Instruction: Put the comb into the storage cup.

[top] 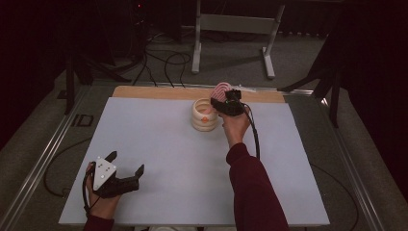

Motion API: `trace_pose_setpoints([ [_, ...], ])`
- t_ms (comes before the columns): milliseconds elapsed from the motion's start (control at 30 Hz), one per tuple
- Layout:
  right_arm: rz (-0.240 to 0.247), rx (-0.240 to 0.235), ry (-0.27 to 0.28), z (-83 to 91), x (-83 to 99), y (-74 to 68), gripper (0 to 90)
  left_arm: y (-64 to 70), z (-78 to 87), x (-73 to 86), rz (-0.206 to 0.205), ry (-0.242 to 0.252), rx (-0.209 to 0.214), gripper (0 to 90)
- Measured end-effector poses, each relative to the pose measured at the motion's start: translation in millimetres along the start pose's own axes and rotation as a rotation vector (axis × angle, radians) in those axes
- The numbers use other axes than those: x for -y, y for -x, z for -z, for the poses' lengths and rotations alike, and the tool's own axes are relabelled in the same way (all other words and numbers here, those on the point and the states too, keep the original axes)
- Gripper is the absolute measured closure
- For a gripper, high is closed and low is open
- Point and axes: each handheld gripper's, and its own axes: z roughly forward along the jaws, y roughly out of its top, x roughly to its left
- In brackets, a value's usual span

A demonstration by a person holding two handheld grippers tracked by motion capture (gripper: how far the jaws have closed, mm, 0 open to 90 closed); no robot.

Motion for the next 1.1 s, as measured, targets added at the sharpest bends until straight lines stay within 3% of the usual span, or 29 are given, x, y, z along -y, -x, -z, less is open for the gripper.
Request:
trace_pose_setpoints([
  [367,0.038,0.025,-0.006,2.4,-0.4,0.9,47.9,0.6,-0.9,0.5,-0.002,-0.004,0.004,0.6],
  [800,0.041,0.034,-0.021,5.4,-1.5,5.1,41.3,1.4,-1.7,1.1,-0.004,-0.007,0.007,0.5],
  [1100,0.016,0.017,-0.042,5.8,-2.0,8.2,25.5,1.5,-1.1,0.5,-0.005,-0.004,0.004,0.5],
])
